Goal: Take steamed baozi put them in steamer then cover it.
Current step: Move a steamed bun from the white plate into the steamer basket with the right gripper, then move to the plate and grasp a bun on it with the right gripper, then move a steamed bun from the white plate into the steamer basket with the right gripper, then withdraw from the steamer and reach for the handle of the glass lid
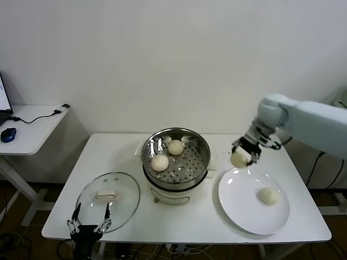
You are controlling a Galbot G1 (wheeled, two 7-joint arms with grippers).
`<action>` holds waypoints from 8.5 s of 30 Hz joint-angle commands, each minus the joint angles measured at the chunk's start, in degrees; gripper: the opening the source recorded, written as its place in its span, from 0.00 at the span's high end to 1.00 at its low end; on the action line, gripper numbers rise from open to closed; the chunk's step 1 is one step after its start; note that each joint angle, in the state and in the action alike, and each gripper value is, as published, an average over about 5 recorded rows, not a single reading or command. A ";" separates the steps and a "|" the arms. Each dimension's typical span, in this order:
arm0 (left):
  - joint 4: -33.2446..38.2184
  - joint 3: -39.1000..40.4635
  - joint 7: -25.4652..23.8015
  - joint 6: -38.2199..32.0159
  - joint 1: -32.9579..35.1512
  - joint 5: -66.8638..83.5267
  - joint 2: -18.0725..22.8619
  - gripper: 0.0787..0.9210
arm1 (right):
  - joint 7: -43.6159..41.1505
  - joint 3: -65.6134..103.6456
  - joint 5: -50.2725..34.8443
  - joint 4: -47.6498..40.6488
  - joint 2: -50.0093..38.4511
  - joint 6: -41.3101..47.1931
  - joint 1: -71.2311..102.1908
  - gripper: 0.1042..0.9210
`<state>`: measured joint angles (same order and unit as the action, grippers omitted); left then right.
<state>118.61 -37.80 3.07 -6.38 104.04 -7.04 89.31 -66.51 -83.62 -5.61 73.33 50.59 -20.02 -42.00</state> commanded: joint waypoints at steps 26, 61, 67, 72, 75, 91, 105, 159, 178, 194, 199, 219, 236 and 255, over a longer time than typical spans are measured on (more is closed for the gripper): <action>-0.71 0.23 0.07 0.62 -1.08 -0.21 0.28 0.12 | -0.56 -0.70 5.81 -4.18 28.81 -14.13 9.16 0.28; -0.37 0.54 0.06 0.09 -0.18 -0.87 0.16 0.12 | 12.98 -3.59 -6.70 -4.13 10.20 5.40 -4.54 0.12; 0.18 0.88 0.02 0.77 -0.39 -0.88 -0.03 0.12 | 15.13 -6.68 -21.57 7.09 -5.34 31.97 -8.04 0.12; 0.82 1.35 -0.05 1.11 -0.33 -0.85 -0.33 0.12 | 14.96 -0.91 -24.97 12.90 -16.21 45.91 -2.47 0.12; 1.05 1.56 -0.04 1.17 -0.18 -1.02 -0.30 0.12 | 13.33 1.09 -21.23 14.48 -21.24 46.65 2.37 0.12; 1.62 1.38 0.03 0.61 2.06 -1.39 0.05 0.12 | 5.30 24.55 -2.49 5.88 -29.83 37.29 37.45 0.12; 1.29 1.41 0.23 0.71 2.10 -2.24 0.39 0.12 | 5.78 32.80 4.43 -3.98 -22.10 34.76 46.55 0.12; 1.10 3.52 -0.43 1.78 -1.12 -2.11 0.22 0.12 | 3.39 -9.50 -43.82 -16.48 14.70 33.98 -11.52 0.31; 0.73 3.49 -1.05 0.80 0.51 -1.06 -0.21 0.12 | 7.85 -17.01 -42.58 -11.90 23.86 37.40 -1.68 0.31; -0.35 3.43 -1.12 0.41 0.78 -0.91 -0.10 0.12 | 8.32 -14.75 -36.82 -15.05 23.88 37.29 6.47 0.30; -0.26 3.33 -1.03 0.38 0.75 -1.03 -0.07 0.12 | 8.35 -13.30 -36.46 -15.12 23.45 37.56 6.58 0.29; 0.31 3.52 -0.88 0.24 0.87 -1.84 0.00 0.12 | 11.37 -5.76 -45.46 -5.41 7.84 30.40 -1.33 0.12; 1.01 2.80 -0.39 -1.05 1.65 -4.66 -0.20 0.12 | 49.67 46.37 -45.98 17.38 -24.20 10.32 49.24 0.12; 0.78 -4.43 -1.56 -4.67 0.22 -35.40 -1.01 0.12 | 58.16 110.09 -32.53 31.13 -4.85 10.58 114.54 0.12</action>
<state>120.76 -37.32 1.96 -7.10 105.60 -16.49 88.90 -14.17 -11.28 -45.60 96.12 35.36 -8.49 34.56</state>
